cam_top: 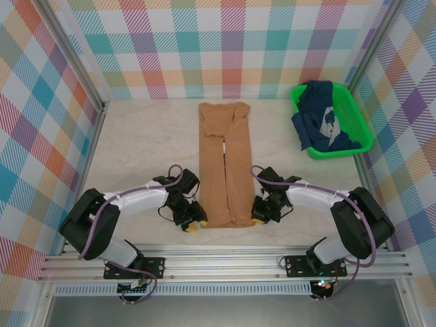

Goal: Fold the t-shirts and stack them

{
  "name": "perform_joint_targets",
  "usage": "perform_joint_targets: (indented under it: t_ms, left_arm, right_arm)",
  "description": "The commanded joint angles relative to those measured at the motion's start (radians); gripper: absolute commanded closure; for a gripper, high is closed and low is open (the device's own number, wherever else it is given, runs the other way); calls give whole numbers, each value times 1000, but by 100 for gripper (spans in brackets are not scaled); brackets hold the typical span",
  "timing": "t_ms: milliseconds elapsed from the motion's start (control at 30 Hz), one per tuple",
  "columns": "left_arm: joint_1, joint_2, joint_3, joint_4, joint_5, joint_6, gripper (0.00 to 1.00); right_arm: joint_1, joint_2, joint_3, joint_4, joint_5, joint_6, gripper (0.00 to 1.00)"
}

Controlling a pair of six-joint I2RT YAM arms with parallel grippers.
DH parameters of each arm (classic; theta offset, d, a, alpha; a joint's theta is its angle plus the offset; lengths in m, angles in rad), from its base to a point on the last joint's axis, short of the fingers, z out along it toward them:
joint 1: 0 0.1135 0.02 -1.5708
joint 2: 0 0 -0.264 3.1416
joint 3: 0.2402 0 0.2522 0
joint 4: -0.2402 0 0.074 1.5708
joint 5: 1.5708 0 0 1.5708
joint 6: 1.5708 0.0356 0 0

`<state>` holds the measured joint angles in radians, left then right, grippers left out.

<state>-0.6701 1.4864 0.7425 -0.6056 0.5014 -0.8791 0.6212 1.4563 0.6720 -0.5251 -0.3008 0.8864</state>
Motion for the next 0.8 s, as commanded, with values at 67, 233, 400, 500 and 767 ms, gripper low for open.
perform_joint_targets:
  t_ms: [67,233,400,500,767]
  left_arm:
    - [-16,57,-11,55,-18,-28,60]
    - [-40,101,18,102,-20,-61,63]
    - [-66,128,33,111,-70,-84,79]
    - [-71,114,38,69,-113,-69,94]
    - [-71,9,12,-60,-102,-19,100]
  right_arm:
    - [2,-8,-20,-25,-27,30,96]
    - [14,-2,-18,-24,-39,29,98]
    - [18,-4,-14,-32,-40,29,100]
    - [18,-11,-3,-51,-43,22,100]
    - [50,11,51,-188,-146,7,100]
